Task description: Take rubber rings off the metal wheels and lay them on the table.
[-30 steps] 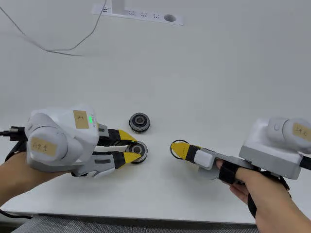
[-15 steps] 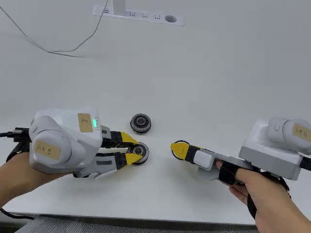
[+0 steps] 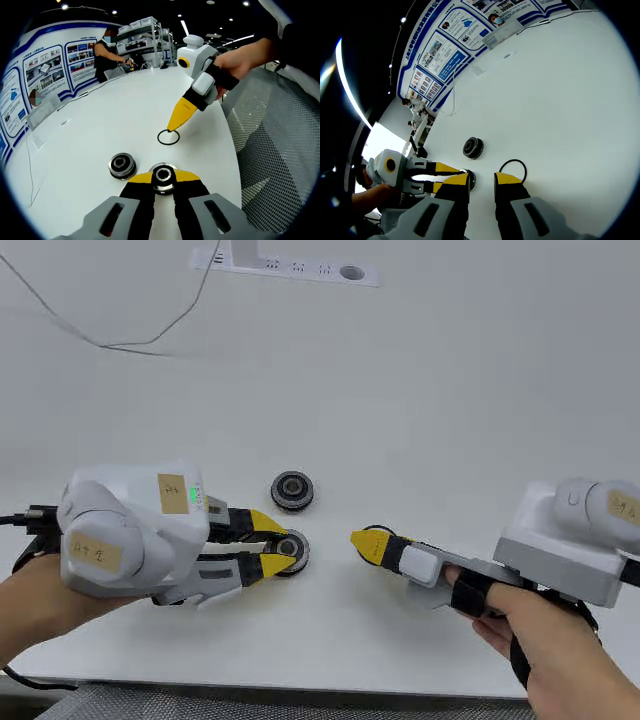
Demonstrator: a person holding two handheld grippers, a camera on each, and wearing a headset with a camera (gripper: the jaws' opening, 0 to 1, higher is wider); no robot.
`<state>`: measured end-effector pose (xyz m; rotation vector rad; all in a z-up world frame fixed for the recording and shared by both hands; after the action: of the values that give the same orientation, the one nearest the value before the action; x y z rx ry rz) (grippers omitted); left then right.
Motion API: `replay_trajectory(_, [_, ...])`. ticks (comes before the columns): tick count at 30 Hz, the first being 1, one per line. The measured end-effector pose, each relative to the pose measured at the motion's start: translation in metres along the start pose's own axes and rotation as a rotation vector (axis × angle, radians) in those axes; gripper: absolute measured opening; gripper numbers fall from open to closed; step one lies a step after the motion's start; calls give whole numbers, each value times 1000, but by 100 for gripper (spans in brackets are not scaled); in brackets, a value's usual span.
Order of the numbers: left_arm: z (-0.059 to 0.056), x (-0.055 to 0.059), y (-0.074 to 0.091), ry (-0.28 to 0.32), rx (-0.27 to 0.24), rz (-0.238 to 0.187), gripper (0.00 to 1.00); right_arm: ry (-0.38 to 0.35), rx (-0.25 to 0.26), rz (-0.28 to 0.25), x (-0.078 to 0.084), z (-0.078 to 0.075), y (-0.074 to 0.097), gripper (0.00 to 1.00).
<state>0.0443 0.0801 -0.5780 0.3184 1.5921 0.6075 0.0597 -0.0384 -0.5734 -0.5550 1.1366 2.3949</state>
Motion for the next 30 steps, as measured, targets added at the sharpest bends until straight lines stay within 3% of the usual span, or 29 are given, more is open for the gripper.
replay_trajectory(5, [0, 0, 0, 0, -3, -8, 14, -16, -80, 39, 6, 14, -1, 24])
replay_trajectory(13, [0, -1, -1, -5, -1, -4, 13, -33, -154, 64, 17, 33, -12, 37])
replay_trajectory(18, [0, -1, -1, -3, -3, -11, 13, -61, -165, 40, 13, 37, -15, 45])
replay_trajectory(30, [0, -1, -1, -4, -2, -11, 13, -80, -183, 66, 17, 43, -25, 46])
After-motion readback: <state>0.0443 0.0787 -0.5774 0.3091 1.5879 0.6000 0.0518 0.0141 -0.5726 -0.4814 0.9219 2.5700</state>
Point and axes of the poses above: the centre of the closed fingertips' face, and the gripper's own axes: y roughly backward along the fingers, z roughly to its left, x roughly out of its underside, the point moved 4 cm from there along y, roughly backward along the fingers, and after that the axes turned 11 degrees about x, right-handed, at the moved point
